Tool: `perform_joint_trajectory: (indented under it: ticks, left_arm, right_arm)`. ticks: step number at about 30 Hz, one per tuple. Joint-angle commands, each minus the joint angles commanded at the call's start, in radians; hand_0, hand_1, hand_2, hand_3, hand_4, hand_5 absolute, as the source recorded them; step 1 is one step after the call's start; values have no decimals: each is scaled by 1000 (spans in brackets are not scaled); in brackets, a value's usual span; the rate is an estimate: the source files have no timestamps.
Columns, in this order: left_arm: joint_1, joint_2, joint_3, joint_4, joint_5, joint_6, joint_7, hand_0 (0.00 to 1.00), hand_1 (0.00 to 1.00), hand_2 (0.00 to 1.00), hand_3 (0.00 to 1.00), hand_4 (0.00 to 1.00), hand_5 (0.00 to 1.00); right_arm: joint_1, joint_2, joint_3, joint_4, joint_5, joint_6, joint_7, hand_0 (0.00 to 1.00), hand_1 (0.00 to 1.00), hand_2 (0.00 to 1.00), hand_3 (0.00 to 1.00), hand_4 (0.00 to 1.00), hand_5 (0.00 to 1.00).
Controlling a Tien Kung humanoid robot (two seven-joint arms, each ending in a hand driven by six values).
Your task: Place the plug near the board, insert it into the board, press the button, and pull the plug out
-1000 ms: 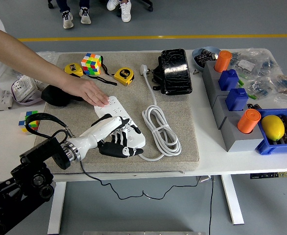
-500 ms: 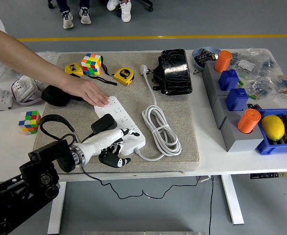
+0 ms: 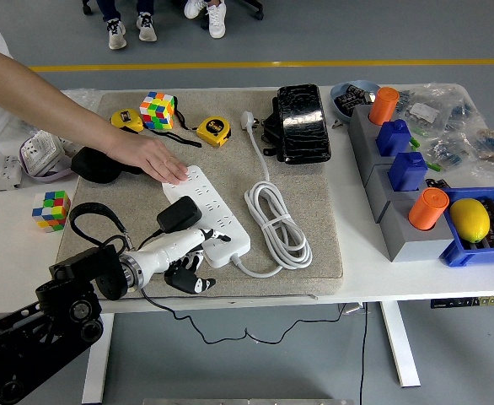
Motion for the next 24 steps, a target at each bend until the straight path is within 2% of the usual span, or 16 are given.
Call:
perform_joint_trajectory:
  ticks: [8,12,18,24]
  left_arm:
    - [0,3,4,6,8,-4,5,52,83,150,849,748,2]
    - [2,6,-1,-4,-13,12,-10,52,83,150,839,748,2]
    - [0,-2,9,37,11,-6,25,53,84,151,839,749,2]
    - [4,-4,-6,28,4,-5,9,53,83,151,831,750,2]
  right_arm:
    - [0,-3,-2,0,-1,0,0,478,582,530,507,848,352]
    - [-2,-3,-3,1,-1,0,0,479,583,531,508,848,351]
    - [-2,-1,4,2,-7,0,0,478,581,531,508,848,351]
    - [-4,0,17,3,-15,0,0,479,581,530,508,848,351]
